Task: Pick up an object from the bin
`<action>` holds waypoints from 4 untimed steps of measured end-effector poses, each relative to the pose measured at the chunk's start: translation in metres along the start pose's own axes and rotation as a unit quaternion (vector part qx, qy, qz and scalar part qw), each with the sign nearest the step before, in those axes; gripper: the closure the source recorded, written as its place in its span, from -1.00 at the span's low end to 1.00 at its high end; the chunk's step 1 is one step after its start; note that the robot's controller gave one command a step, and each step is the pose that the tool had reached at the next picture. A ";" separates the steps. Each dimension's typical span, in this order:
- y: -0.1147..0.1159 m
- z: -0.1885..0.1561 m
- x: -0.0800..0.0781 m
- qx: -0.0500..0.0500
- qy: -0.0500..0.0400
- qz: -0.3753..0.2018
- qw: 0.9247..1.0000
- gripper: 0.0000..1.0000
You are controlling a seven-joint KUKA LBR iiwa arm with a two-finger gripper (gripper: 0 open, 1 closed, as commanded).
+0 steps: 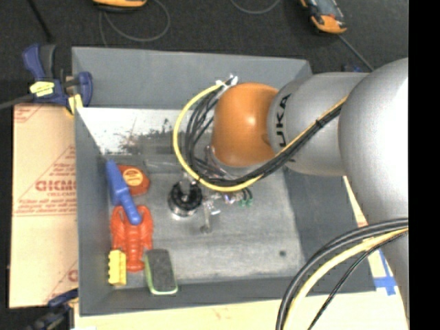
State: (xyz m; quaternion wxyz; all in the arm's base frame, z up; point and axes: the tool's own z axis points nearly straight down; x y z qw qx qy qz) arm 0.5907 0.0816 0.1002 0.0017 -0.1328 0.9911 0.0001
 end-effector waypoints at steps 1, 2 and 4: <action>0.024 0.024 0.008 0.000 -0.008 0.011 1.000 1.00; 0.024 0.024 0.008 0.000 -0.008 0.011 1.000 1.00; 0.051 -0.073 -0.029 0.000 -0.001 -0.009 1.000 -1.00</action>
Offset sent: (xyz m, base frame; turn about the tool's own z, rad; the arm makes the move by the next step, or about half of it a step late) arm 0.0000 0.0000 0.0000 0.0000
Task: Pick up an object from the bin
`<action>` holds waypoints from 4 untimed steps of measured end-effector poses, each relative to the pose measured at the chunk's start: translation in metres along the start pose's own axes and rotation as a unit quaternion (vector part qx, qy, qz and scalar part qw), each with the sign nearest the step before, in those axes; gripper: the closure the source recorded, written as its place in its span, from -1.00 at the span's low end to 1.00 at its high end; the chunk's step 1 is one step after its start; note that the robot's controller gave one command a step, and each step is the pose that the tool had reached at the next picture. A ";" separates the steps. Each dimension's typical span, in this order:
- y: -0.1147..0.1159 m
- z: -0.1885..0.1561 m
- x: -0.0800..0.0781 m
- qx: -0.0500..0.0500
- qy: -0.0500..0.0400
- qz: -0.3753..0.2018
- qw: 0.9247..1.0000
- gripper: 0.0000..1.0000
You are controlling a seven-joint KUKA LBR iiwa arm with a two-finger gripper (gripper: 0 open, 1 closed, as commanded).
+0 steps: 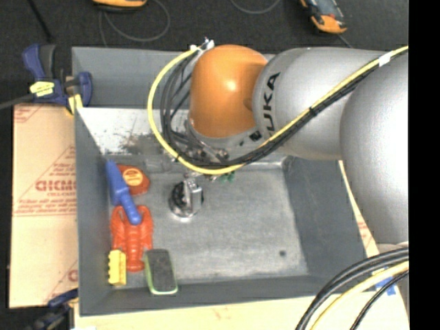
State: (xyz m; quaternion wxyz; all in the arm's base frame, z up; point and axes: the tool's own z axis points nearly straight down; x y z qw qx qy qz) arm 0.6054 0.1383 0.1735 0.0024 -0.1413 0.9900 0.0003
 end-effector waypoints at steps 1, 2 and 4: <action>0.000 0.000 0.000 0.000 0.000 0.000 1.000 -1.00; -0.053 0.056 0.039 0.000 0.001 -0.043 0.999 1.00; -0.053 0.056 0.039 0.000 0.001 -0.043 0.999 -1.00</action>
Offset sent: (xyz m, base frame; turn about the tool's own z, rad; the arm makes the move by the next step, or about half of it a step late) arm -0.0239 -0.0603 -0.0564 -0.0880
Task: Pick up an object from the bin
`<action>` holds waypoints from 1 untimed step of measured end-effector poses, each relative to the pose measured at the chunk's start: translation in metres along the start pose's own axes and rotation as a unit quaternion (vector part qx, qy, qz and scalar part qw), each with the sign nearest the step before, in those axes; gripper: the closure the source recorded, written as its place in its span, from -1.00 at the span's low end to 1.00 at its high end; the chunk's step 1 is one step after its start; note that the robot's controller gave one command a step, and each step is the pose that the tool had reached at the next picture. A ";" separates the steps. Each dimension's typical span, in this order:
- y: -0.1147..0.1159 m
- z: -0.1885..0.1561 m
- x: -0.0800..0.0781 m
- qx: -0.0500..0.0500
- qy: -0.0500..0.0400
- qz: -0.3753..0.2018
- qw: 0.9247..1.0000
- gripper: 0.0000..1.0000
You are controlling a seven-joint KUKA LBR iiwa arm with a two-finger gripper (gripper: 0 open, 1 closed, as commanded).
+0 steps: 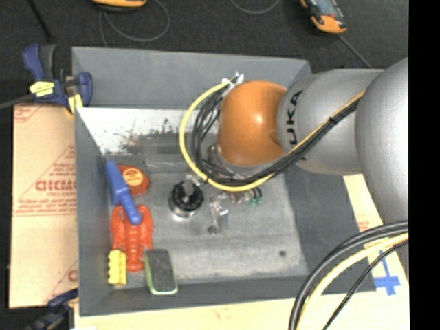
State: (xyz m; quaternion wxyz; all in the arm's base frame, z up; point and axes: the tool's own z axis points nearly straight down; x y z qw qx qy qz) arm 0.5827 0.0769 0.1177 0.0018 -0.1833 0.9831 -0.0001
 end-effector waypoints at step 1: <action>0.004 0.025 -0.015 0.000 -0.003 0.003 1.000 -1.00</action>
Offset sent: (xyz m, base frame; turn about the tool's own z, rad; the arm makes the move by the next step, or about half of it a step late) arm 0.0080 0.0171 -0.0403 -0.1390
